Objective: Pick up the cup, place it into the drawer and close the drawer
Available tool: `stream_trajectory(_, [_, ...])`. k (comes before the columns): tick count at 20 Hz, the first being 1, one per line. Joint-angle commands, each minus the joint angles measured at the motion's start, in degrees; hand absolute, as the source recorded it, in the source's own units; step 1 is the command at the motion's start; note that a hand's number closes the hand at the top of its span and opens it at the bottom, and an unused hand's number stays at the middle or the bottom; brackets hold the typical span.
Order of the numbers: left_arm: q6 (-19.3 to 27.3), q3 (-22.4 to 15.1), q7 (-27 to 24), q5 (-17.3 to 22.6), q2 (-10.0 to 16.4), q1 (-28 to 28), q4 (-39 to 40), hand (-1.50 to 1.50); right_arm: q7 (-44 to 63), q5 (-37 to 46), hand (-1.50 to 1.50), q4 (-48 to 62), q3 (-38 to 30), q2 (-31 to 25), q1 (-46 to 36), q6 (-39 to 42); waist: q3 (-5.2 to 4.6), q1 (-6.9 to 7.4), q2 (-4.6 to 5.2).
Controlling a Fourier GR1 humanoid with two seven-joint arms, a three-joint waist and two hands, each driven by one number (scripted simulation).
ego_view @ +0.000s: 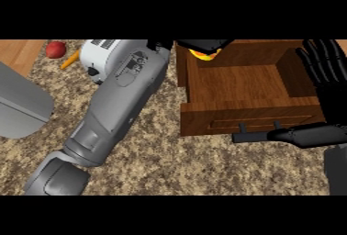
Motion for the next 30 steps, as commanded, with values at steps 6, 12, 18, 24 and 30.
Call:
stream_trajectory(6, [1.06, -7.36, 4.43, 3.93, -0.02, -7.49, 13.57, 1.50, -1.02, -2.70, -1.50, 2.70, -1.33, -1.55, -2.66, 2.59, 0.11, -3.55, 1.23])
stream_trajectory(12, [-2.41, -14.01, 4.04, 4.60, -0.02, -3.91, 16.13, 1.50, -2.18, -1.19, -1.50, 1.93, 2.25, 0.06, -3.94, 3.05, 0.13, -7.07, 2.24])
stream_trajectory(18, [-2.17, -14.97, 0.49, 9.32, -0.02, -0.08, 13.76, -1.50, 0.78, -2.99, -1.50, 0.01, 3.68, 1.05, -5.98, 3.19, -0.03, -8.81, 2.23])
stream_trajectory(24, [-3.96, -12.34, -3.78, 16.34, -0.02, -0.20, 10.45, -1.50, -0.31, -9.03, 1.50, 1.13, 9.78, 2.10, -5.76, 12.58, -0.03, -9.44, 2.66])
stream_trajectory(30, [-2.32, -11.60, -12.09, 21.66, -0.02, 2.51, 8.01, -1.50, 5.49, -12.24, 1.50, 1.80, 15.50, -2.98, -5.19, 22.50, -0.13, -6.93, 1.41])
